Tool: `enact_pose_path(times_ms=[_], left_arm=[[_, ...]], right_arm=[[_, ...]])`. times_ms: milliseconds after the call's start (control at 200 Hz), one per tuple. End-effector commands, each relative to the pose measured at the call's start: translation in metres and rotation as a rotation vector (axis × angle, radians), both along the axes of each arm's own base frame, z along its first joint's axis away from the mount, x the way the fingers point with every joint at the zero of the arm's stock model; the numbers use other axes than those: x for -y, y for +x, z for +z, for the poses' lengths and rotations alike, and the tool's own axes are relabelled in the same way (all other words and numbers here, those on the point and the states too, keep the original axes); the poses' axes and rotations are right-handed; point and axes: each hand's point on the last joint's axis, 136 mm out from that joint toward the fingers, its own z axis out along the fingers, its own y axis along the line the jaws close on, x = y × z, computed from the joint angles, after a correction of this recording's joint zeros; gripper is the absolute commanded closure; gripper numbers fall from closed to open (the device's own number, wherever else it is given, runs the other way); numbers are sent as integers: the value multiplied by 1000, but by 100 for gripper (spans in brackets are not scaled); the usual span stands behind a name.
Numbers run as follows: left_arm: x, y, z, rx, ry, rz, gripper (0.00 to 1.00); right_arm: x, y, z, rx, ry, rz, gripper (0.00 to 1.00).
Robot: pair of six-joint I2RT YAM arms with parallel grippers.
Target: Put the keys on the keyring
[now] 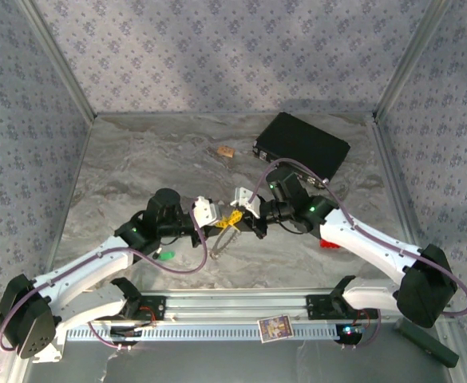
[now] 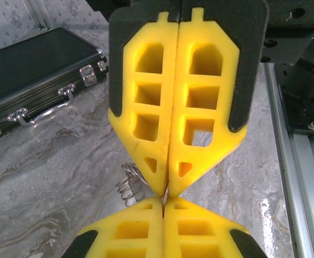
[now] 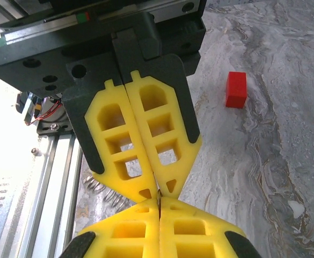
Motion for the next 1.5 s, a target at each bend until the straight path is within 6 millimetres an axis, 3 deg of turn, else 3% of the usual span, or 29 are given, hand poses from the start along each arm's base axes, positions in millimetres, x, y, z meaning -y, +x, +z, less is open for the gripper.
enact_pose_path(times_ms=[0, 15, 120, 240, 345, 415, 550, 595, 660, 755, 934, 1224, 1494], left_arm=[[2, -6, 5, 15, -27, -37, 100], [2, -5, 5, 16, -27, -28, 100], [-2, 5, 7, -14, -37, 54, 100], [-11, 28, 8, -123, -53, 264, 100], [-20, 47, 6, -302, -66, 477, 100], [-22, 54, 5, -430, -75, 580, 100], [-31, 58, 0, -634, -36, 785, 100], [-34, 59, -1, -704, -28, 845, 100], [-36, 58, -3, -809, -28, 920, 100], [-31, 57, 3, -964, -96, 968, 100], [-37, 51, 9, -1250, -214, 1129, 100], [-27, 33, -2, -1666, -308, 1204, 100], [-25, 23, -6, -1808, -330, 1252, 100]], right_arm=[[-9, -1, 13, 37, 42, 23, 100], [-9, 1, 13, 39, 40, 15, 100], [-2, 16, 14, 51, 29, -78, 67], [19, 40, 16, 86, 17, -241, 54], [30, 42, 14, 111, 4, -301, 55], [24, 20, 10, 102, 17, -211, 56], [-6, -34, 0, 155, 71, -1, 60], [-14, -39, -4, 182, 77, 8, 62], [-22, -32, -11, 196, 86, -49, 69], [-27, -8, -15, 237, 121, -186, 70], [-20, 19, -19, 319, 181, -343, 76], [-25, 16, -29, 334, 241, -295, 75], [-22, 27, -38, 370, 258, -362, 75]])
